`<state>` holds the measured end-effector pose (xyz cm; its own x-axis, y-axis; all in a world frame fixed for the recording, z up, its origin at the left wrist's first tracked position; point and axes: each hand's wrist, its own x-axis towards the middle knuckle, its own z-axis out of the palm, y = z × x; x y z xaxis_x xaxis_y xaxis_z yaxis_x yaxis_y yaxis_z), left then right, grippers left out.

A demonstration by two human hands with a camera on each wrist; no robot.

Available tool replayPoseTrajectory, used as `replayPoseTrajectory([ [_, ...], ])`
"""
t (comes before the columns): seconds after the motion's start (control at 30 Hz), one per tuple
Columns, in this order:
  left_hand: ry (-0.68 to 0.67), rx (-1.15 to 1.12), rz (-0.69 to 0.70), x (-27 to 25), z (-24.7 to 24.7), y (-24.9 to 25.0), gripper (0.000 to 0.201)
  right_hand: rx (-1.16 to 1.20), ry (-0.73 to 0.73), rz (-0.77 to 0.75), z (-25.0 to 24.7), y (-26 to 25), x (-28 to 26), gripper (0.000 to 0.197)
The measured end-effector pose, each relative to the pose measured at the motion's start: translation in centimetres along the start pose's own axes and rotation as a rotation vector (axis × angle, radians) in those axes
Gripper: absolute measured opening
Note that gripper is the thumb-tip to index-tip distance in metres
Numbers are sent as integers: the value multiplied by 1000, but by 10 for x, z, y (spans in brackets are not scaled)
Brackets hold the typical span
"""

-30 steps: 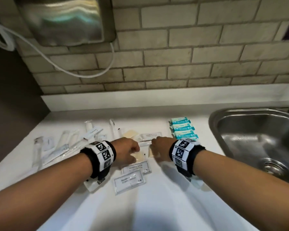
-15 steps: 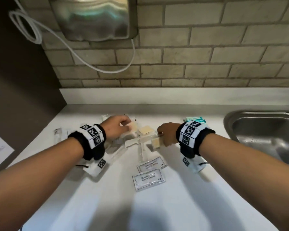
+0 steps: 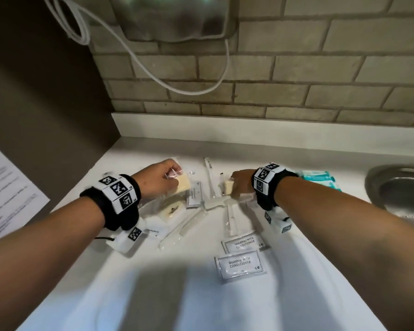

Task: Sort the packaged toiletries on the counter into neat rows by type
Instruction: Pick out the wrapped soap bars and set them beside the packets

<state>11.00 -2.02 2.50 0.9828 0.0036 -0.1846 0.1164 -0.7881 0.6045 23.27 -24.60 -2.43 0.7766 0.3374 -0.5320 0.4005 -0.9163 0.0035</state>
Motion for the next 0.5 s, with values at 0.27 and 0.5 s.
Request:
replayPoseTrajectory([
  [0.27,-124,106,-134,-15,3,-35,17,-147,151,-40,-25,-22,-19,50],
  [0.5,104,210,-152,-18,1,-41,17,70,179,-211,-30,-60,-58,27],
])
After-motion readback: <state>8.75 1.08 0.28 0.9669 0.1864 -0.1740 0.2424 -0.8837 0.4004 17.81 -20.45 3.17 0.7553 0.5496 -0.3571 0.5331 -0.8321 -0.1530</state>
